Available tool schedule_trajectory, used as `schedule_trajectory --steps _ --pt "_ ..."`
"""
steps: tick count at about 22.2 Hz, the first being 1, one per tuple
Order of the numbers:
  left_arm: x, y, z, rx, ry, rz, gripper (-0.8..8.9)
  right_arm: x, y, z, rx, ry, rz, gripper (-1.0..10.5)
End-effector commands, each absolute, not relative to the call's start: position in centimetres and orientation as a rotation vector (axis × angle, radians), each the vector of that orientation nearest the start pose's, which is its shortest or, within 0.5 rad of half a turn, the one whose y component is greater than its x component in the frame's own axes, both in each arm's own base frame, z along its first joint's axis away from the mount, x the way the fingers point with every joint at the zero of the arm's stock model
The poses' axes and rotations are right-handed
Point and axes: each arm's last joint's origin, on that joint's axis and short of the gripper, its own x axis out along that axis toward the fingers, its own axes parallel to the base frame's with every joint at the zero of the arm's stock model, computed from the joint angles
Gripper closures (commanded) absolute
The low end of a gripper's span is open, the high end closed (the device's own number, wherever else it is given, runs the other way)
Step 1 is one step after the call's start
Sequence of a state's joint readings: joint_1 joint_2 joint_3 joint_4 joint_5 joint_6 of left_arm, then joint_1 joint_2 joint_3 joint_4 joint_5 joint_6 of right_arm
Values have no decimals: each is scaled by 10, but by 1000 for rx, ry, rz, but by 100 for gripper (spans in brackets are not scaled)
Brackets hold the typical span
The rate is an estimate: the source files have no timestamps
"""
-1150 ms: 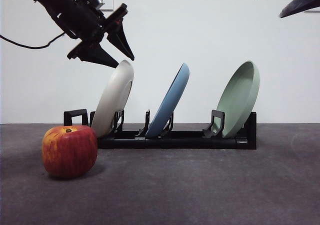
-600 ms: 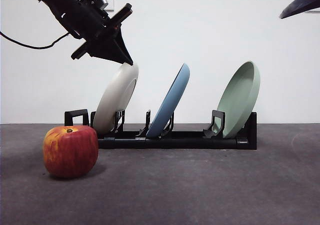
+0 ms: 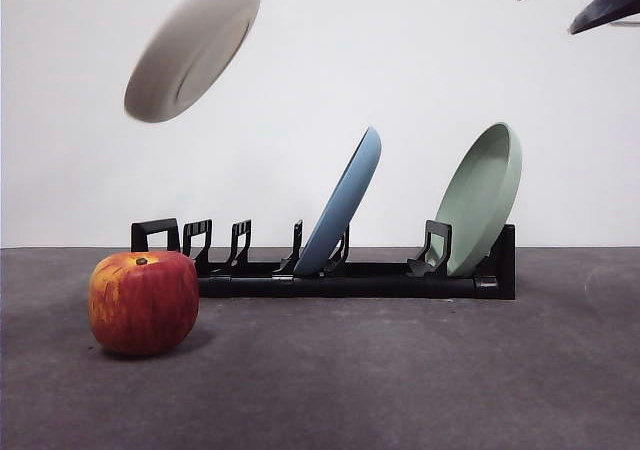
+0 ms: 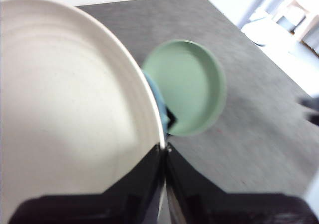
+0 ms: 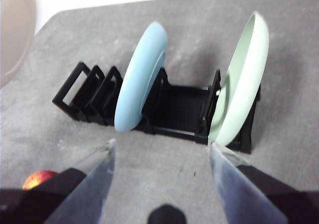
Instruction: Take the yellow plate from the plate rack,put the plate on the table,take the apple from the table,put the apple in the plate
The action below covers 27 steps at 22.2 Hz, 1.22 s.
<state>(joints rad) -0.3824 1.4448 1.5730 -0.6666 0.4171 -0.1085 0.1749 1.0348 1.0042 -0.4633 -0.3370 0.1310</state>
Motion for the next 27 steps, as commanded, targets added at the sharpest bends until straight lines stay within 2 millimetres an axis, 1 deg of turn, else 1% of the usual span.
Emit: schedule_trajectory --steps 1,3,5,7,9,10,15,18,23,27 --pt "238 -128 426 -6 560 -840 822 213 45 343 163 479 458 631" --pt "211 -135 432 74 568 -870 822 215 41 348 167 443 442 631" --pt "190 -148 430 186 596 -838 821 216 36 354 178 418 423 631" --pt "174 -164 423 283 635 -802 822 216 32 360 180 396 403 631" --pt "163 -181 415 348 648 -814 822 216 28 368 182 373 389 631" --pt "157 -192 407 375 656 -833 822 215 26 373 182 358 382 631" --pt "148 -222 372 437 702 -845 822 214 23 383 182 330 371 631" --pt "145 -239 346 449 736 -870 822 214 22 386 188 323 368 631" --pt "143 -271 296 482 800 -898 822 213 22 386 193 333 366 631" --pt "144 -299 259 538 846 -921 822 213 22 384 198 346 365 631"
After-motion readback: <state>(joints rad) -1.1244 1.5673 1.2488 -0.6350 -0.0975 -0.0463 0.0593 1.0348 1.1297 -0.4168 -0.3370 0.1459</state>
